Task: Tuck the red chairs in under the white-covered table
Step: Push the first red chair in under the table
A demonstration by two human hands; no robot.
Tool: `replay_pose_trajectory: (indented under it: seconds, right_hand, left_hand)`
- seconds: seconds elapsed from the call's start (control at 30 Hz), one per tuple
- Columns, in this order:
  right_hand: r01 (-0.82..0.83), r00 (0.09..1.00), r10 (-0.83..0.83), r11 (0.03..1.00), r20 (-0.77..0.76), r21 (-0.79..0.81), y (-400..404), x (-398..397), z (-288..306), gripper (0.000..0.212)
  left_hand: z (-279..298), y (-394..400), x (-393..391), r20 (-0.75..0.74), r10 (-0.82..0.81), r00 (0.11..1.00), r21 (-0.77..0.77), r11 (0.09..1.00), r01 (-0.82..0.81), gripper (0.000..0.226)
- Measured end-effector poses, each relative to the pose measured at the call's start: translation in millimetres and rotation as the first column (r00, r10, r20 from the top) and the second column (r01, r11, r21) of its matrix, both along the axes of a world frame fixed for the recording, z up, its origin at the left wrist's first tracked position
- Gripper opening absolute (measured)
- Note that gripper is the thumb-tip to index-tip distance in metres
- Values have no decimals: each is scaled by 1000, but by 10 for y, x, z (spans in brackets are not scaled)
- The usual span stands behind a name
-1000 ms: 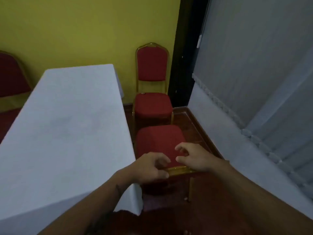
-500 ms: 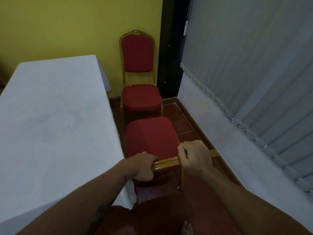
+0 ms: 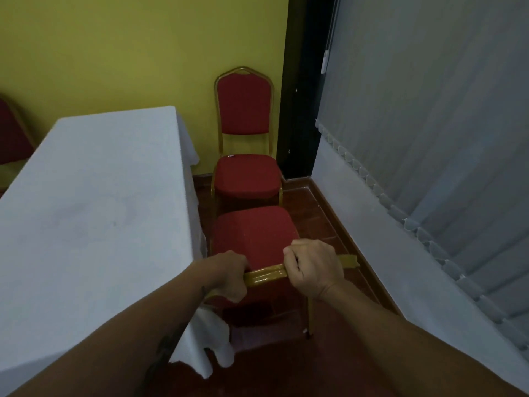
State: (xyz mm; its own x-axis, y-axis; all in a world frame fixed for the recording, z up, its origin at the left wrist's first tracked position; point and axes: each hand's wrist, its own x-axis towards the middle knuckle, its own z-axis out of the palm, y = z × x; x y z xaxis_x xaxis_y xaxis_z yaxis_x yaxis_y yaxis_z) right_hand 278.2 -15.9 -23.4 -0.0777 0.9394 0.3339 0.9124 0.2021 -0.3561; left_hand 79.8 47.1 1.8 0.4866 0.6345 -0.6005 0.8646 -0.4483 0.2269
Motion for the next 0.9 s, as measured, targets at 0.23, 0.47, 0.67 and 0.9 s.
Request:
replay_pose_trajectory:
  seconds: [0.23,0.47,0.67,0.9]
  right_hand:
    - [-210,978,209,977,27,33,187,364,127,42]
    - [-405,914,405,914,31,31,209,1015,-144,43]
    - [-488,873,488,872,19,22,342,1387,-165,37]
    - [178,918,-257,947,-302,-266,45,1701,-174,39]
  left_hand:
    - [100,-69,331,18,188,982,51,981,-189,33]
    - [-188,-440,903,62,340,938,-6,940,-340,40]
    - [-126,-502,1308,67,437,897,-17,899,-437,49]
    - [-181,-481,1400,35,498,867,-116,863,-491,51]
